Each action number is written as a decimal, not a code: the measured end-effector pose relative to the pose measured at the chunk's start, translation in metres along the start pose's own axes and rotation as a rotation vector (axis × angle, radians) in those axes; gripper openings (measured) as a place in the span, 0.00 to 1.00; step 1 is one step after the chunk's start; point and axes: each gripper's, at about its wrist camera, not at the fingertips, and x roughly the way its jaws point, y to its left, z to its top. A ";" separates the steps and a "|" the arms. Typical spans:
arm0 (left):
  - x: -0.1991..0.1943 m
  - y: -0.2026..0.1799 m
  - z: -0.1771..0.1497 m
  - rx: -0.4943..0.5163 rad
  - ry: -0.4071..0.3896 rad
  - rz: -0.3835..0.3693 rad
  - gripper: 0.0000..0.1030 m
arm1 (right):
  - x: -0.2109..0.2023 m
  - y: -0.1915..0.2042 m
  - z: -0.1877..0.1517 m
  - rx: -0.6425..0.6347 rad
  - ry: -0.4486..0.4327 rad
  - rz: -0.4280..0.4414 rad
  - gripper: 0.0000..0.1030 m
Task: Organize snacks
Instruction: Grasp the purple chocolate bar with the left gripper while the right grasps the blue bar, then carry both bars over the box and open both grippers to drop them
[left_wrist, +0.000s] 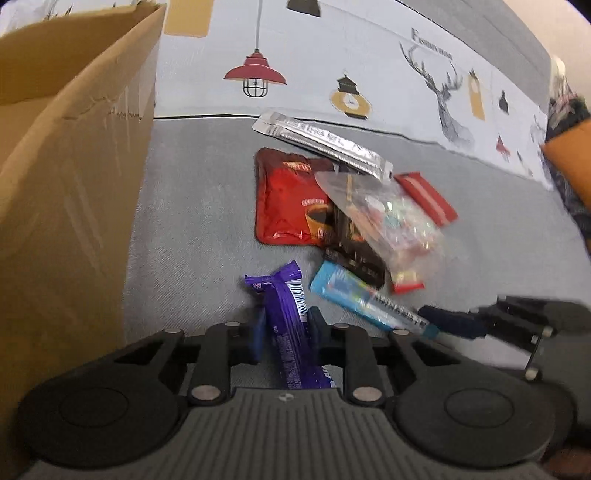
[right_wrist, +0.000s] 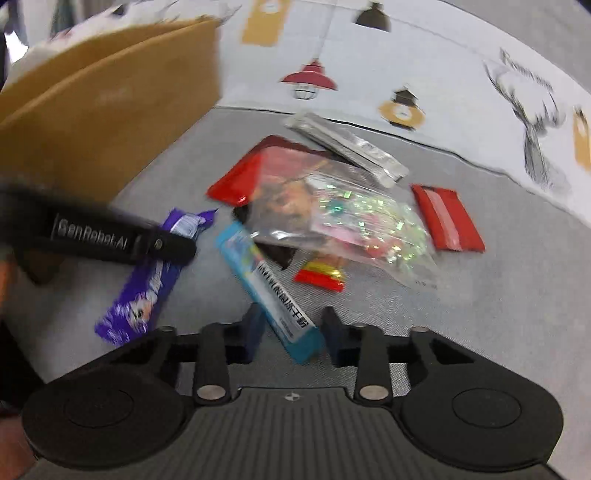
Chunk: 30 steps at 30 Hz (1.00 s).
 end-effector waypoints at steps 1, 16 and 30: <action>-0.001 -0.003 -0.003 0.019 0.006 0.004 0.25 | -0.002 -0.002 -0.001 0.011 0.003 0.006 0.22; -0.007 -0.032 -0.030 0.226 0.003 0.020 0.25 | -0.011 0.010 -0.004 0.000 -0.026 -0.017 0.04; -0.135 -0.019 -0.013 0.137 -0.248 -0.106 0.25 | -0.114 0.010 -0.002 0.353 -0.267 0.034 0.03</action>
